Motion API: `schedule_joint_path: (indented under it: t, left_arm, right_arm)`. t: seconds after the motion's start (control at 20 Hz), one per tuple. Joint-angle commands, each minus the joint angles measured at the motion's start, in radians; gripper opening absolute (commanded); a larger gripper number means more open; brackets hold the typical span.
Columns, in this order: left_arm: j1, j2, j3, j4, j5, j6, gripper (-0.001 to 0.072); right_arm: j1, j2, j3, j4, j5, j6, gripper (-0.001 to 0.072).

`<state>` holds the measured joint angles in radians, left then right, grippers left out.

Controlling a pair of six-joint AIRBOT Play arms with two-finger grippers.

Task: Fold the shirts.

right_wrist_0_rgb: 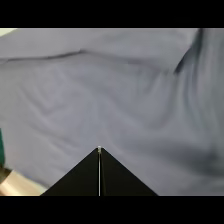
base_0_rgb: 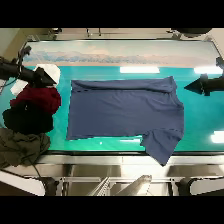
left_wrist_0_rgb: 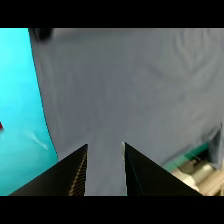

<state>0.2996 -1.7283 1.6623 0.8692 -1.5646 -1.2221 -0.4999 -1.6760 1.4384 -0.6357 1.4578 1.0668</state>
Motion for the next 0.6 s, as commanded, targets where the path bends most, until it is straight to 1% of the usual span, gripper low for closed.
schedule_joint_path:
  t: [0.0,0.1,0.15,0.2,0.35,0.55]
  left_arm:
    - [0.002,0.209,-0.401,0.079,0.076,-0.028,0.0244]
    - [0.0,0.283,-0.613,0.108,0.146,-0.027,0.0248]
    - [0.0,0.306,-0.695,0.107,0.179,-0.027,0.0273]
    - [0.0,0.32,-0.762,0.108,0.209,-0.015,0.0273]
    - [-0.001,0.323,-0.865,0.107,0.284,0.011,0.0287]
    - [-0.005,0.323,-0.913,0.113,0.362,0.037,0.0287]
  right_arm:
    - [-0.003,0.188,-0.23,0.01,0.039,-0.019,0.0017]
    - [-0.003,0.303,-0.386,0.031,0.028,-0.055,0.0017]
    - [-0.003,0.351,-0.447,0.042,0.019,-0.071,0.0017]
    - [-0.003,0.388,-0.488,0.047,0.014,-0.087,0.0017]
    - [-0.003,0.459,-0.536,0.056,0.018,-0.091,0.0017]
    - [-0.003,0.508,-0.536,0.101,0.037,-0.087,0.0017]
